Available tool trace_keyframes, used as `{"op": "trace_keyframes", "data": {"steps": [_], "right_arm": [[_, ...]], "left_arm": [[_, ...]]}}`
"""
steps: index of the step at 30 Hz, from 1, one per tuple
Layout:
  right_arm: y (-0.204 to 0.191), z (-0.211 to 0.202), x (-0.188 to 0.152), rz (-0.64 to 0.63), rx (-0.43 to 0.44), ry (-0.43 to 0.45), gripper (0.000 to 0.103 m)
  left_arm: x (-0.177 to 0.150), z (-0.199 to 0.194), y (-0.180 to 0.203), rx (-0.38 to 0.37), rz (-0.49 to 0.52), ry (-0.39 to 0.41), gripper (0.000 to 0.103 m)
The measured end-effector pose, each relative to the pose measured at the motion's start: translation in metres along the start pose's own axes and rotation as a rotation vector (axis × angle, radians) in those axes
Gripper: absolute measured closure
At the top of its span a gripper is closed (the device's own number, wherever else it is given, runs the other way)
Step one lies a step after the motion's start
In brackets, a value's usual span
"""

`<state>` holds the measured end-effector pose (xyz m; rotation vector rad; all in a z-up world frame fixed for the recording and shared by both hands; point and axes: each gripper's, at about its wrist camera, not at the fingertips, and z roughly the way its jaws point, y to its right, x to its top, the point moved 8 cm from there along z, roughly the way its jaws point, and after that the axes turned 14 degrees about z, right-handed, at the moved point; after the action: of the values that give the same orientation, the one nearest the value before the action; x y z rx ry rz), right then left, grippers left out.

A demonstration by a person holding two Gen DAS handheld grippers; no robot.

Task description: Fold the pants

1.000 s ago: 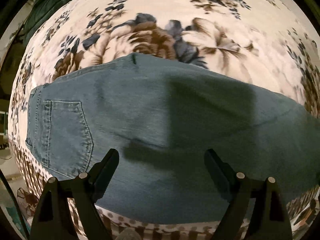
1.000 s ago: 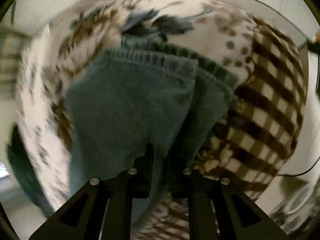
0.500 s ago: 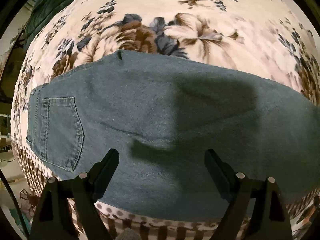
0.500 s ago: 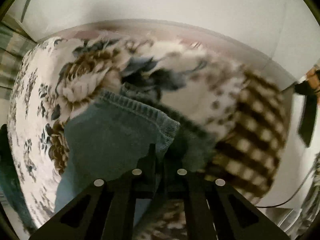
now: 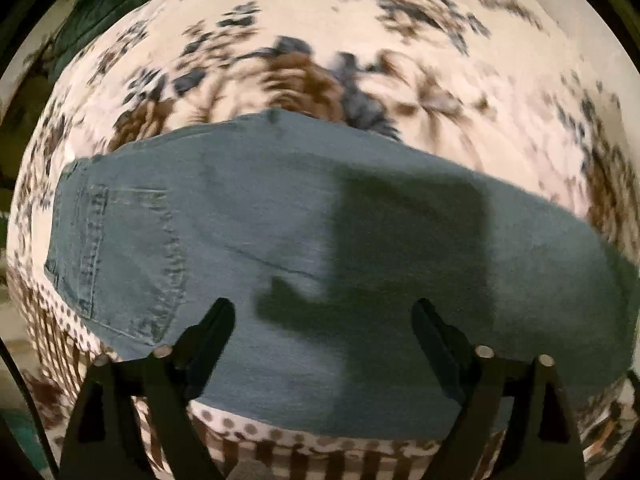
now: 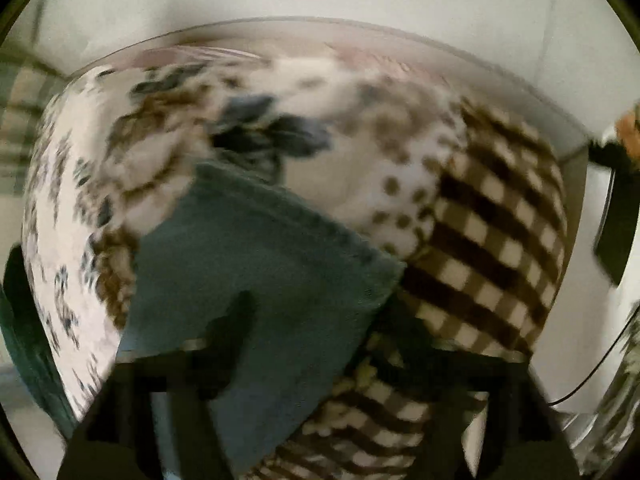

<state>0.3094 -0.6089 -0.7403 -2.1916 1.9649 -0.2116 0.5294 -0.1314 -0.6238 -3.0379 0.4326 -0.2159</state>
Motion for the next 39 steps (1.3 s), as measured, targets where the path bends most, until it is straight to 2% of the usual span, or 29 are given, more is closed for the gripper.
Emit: {"op": "trace_keyframes", "data": {"steps": [2,4,6,10,12,14,15,18,21,22,24,25,26,27,29,30,31,32,34,35,36,39], "right_arm": [[-0.016,-0.005,-0.023,-0.033,-0.009,-0.026,0.028],[-0.036,-0.006,-0.063,-0.070,0.009,-0.081,0.028],[-0.061,-0.001,-0.115,-0.127,0.019,-0.149,0.028],[-0.103,0.014,-0.232,-0.209,0.057,-0.300,0.028],[-0.120,0.025,-0.292,-0.234,0.070,-0.384,0.028],[-0.132,0.036,-0.351,-0.245,0.083,-0.457,0.028],[-0.136,0.042,-0.376,-0.240,0.085,-0.485,0.028],[-0.136,0.058,-0.423,-0.210,0.062,-0.510,0.028],[-0.129,0.072,-0.449,-0.139,0.055,-0.506,0.032],[-0.128,0.077,-0.455,-0.113,0.054,-0.498,0.035],[-0.131,0.086,-0.463,-0.077,0.070,-0.486,0.054],[-0.135,0.089,-0.466,-0.066,0.091,-0.476,0.059],[-0.138,0.090,-0.469,-0.054,0.118,-0.470,0.065],[-0.138,0.091,-0.470,-0.050,0.122,-0.460,0.065],[-0.140,0.095,-0.470,-0.055,0.112,-0.457,0.065],[-0.140,0.095,-0.471,-0.056,0.109,-0.451,0.065],[-0.140,0.096,-0.471,-0.062,0.105,-0.448,0.065],[-0.141,0.096,-0.471,-0.069,0.103,-0.447,0.065],[-0.143,0.096,-0.472,-0.078,0.099,-0.437,0.068],[-0.141,0.095,-0.470,-0.081,0.095,-0.433,0.075],[-0.141,0.094,-0.470,-0.086,0.087,-0.420,0.089],[-0.139,0.083,-0.464,-0.100,0.091,-0.396,0.094]], "left_arm": [[-0.003,-0.007,-0.020,-0.026,-0.036,0.017,0.007],[-0.010,-0.017,-0.049,-0.046,-0.084,0.038,0.007],[-0.019,-0.029,-0.090,-0.071,-0.149,0.056,0.007],[-0.046,-0.037,-0.169,-0.063,-0.247,0.053,0.007],[-0.063,-0.034,-0.216,-0.032,-0.295,0.029,0.007],[-0.081,-0.019,-0.261,0.017,-0.330,-0.039,0.007],[-0.087,-0.011,-0.277,0.001,-0.359,-0.048,0.007],[-0.105,0.013,-0.318,-0.042,-0.463,-0.079,0.007],[-0.119,0.036,-0.342,-0.106,-0.586,-0.099,0.008],[-0.122,0.041,-0.345,-0.122,-0.610,-0.104,0.012],[-0.128,0.056,-0.349,-0.183,-0.667,-0.115,0.022],[-0.128,0.061,-0.349,-0.218,-0.690,-0.110,0.028],[-0.127,0.064,-0.349,-0.246,-0.708,-0.101,0.029],[-0.125,0.067,-0.348,-0.263,-0.716,-0.091,0.030],[-0.119,0.070,-0.347,-0.268,-0.715,-0.078,0.033],[-0.116,0.070,-0.347,-0.270,-0.715,-0.070,0.039],[-0.112,0.070,-0.346,-0.273,-0.713,-0.060,0.050],[-0.107,0.069,-0.348,-0.267,-0.700,-0.052,0.052],[-0.104,0.068,-0.349,-0.250,-0.690,-0.041,0.065],[-0.102,0.067,-0.349,-0.241,-0.685,-0.035,0.067],[-0.102,0.064,-0.348,-0.227,-0.679,-0.032,0.072],[-0.101,0.051,-0.346,-0.186,-0.644,-0.009,0.076]]}}
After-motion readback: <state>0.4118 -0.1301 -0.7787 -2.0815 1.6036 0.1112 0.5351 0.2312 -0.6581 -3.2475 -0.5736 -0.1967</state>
